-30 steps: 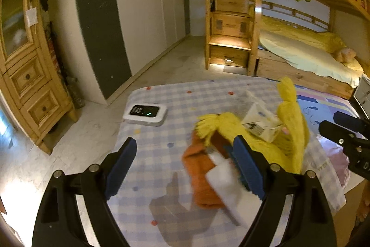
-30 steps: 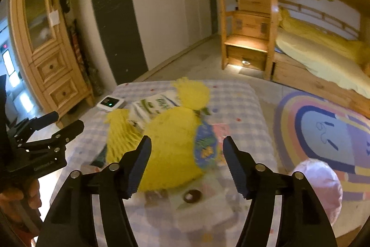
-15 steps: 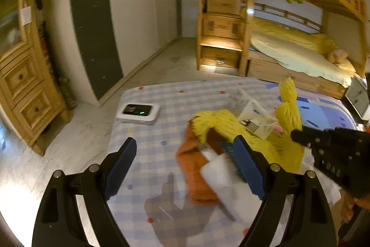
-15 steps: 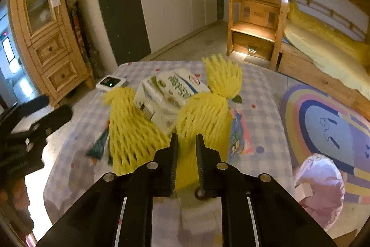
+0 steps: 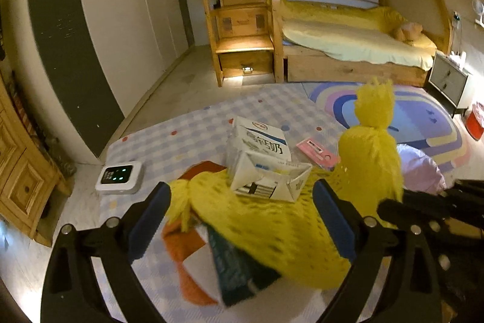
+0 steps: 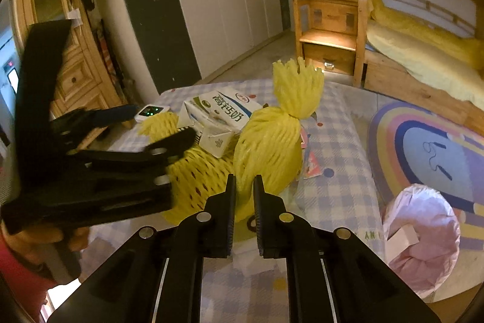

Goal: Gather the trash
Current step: 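Grasp the dark green snack wrapper with the left gripper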

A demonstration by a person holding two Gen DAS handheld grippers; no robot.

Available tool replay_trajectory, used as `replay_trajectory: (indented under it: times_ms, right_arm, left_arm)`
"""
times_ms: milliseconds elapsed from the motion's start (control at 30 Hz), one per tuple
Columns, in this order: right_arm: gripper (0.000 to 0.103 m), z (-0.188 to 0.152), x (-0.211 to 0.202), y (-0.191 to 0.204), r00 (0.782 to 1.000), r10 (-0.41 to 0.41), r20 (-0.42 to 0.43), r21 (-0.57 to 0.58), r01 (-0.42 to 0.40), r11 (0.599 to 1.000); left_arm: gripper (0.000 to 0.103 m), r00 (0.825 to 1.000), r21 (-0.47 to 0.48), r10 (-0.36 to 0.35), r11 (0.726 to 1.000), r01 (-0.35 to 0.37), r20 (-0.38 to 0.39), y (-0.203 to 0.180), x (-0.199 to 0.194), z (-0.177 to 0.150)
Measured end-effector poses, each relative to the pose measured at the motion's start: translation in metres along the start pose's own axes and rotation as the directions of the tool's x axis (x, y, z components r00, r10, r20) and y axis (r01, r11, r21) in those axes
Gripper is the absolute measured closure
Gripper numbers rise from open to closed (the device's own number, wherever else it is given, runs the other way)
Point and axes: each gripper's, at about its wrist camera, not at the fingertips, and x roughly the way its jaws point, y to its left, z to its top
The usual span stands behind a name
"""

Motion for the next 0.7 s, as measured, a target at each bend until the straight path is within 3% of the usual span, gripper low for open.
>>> replay_trajectory:
  times_ms: [467,700]
  right_arm:
    - [0.091,-0.010,-0.008,-0.007,0.999,0.032,0.012,0.017,-0.032,0.999]
    - [0.091,-0.011,-0.009,-0.006,0.999,0.034,0.003,0.000,-0.034,0.999]
  left_arm:
    - [0.011,0.997,0.082,-0.006,0.997,0.012,-0.074,-0.019,0.039,0.007]
    - [0.012,0.999,-0.001,-0.011,1.000,0.011,-0.046,0.000,0.025,0.003]
